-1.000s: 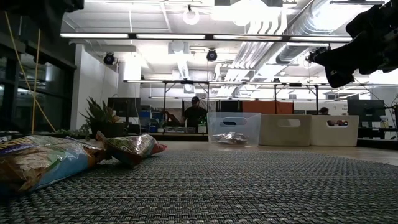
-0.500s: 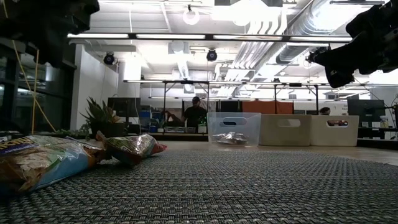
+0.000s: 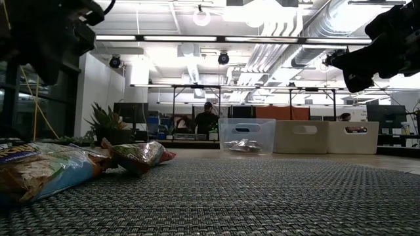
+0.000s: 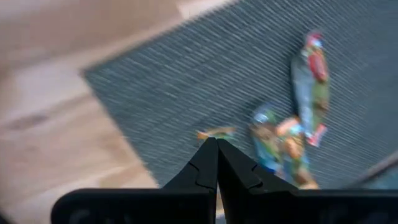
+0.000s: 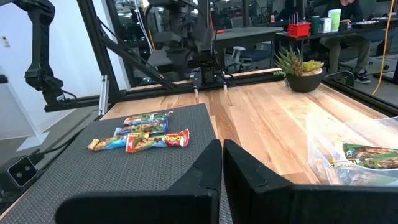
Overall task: Pick and place Granola Bars by type
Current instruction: Put the yellow granola bar into the transparent bin
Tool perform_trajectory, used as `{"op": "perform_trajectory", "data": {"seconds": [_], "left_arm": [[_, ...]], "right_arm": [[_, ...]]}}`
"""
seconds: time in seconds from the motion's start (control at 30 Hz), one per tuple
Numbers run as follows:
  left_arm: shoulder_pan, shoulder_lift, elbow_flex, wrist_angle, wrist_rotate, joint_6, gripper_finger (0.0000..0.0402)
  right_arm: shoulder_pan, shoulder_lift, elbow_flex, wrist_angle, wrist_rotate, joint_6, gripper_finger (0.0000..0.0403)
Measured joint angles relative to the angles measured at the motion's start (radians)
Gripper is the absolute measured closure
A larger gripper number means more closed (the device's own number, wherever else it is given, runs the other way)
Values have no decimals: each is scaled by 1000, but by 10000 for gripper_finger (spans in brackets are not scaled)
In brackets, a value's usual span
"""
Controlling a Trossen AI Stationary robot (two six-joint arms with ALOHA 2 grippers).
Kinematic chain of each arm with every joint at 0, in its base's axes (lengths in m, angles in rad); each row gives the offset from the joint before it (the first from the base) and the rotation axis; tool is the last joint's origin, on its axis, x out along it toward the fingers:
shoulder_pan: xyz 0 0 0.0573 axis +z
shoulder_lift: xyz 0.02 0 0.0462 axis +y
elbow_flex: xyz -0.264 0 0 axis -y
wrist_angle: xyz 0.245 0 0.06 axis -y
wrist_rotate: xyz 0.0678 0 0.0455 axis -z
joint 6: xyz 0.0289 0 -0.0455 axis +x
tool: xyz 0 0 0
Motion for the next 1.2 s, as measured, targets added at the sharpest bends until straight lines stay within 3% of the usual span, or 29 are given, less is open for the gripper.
{"op": "perform_trajectory", "data": {"seconds": [0.13,0.3,0.57,0.77,1.2], "left_arm": [[0,0,-34,100,19,-51,401],[-60,6,-40,104,-3,-224,401],[-331,51,-22,119,-202,-599,401],[-428,199,55,144,-204,-766,401],[-403,593,326,128,-117,-810,401]], "right_arm": [[0,0,0,0,0,0,402],[0,0,0,0,0,0,402],[0,0,0,0,0,0,402],[0,-1,0,1,0,0,402],[0,0,0,1,0,0,402]]}}
